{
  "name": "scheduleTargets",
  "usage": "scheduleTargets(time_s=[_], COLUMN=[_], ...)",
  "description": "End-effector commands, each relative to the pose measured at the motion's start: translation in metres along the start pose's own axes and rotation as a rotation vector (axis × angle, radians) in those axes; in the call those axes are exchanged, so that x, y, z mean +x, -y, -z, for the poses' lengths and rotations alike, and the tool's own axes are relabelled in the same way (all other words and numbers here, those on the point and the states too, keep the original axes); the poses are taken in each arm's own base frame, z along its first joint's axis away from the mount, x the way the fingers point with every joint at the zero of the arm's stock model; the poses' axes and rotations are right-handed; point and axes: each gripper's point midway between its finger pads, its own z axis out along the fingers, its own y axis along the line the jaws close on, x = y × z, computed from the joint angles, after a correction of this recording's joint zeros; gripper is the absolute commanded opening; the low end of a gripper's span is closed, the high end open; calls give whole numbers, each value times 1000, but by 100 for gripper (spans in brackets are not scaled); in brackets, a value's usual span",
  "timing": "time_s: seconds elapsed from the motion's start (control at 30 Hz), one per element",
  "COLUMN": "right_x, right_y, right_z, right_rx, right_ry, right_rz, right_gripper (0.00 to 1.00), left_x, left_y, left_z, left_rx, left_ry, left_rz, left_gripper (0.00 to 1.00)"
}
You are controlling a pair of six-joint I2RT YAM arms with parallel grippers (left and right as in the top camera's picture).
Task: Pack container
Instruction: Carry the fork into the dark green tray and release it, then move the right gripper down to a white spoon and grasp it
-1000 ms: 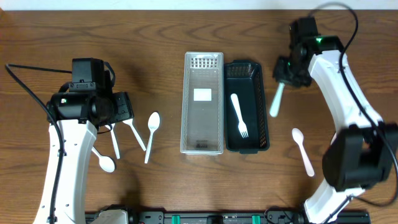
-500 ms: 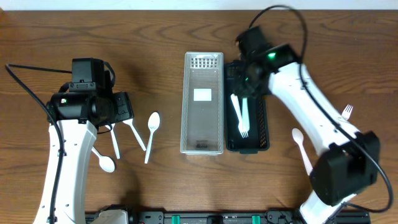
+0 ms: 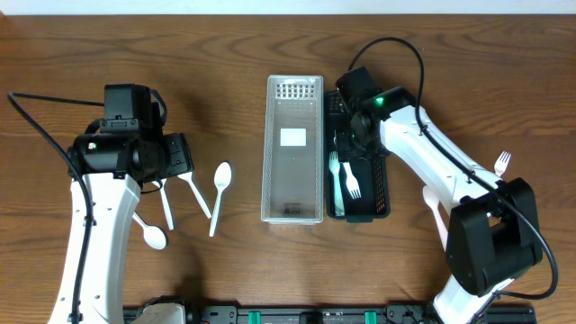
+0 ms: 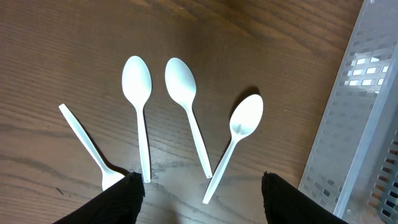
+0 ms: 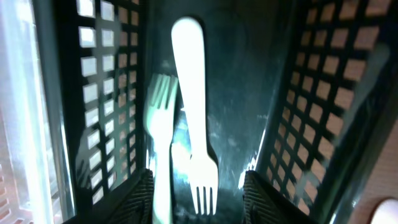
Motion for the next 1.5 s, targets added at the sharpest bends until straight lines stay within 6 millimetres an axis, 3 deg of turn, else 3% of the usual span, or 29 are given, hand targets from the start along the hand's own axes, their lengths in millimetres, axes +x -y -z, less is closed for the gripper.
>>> scheduleTargets(time_s=[0.0,0.13,0.23,0.4,0.5,0.6,0.7,0.87,1.1,1.2,1.3,1.47], right_x=[-7,-24,-42,-60,-51,-25,5,61,138,163,169,146], right_y=[-3,-5,3,44,78,107,123,127,86,83,97,112], right_z=[4,31,71,139,166,188,203,210,196,181,163,144], right_rx=[-8,-21,-26,-7,7,30,49,56,-182,-204,-133,-59], right_ry=[24,75,142,277,314,300,278,239,213,194,199,265], right_rz=[43,84,95,9,-72,-138,-174,-189,-169,-212,-244,-231], right_gripper=[51,55,57,87,90,92,95,99,99,99,99,99], left_x=[-4,-4,-4,-3,-3,-3,-3,-3,-3,-3,-3,-3], left_y=[1,1,1,1,1,1,1,1,1,1,1,1], left_z=[4,4,4,4,4,4,4,4,4,4,4,4], left_rx=[1,1,1,0,0,1,1,0,1,1,1,1], left_ry=[10,10,10,7,7,7,7,7,7,7,7,7], left_rz=[-7,-7,-7,-7,-7,-7,-7,-7,-7,-7,-7,-7], left_gripper=[64,64,64,64,64,64,64,64,64,64,64,64])
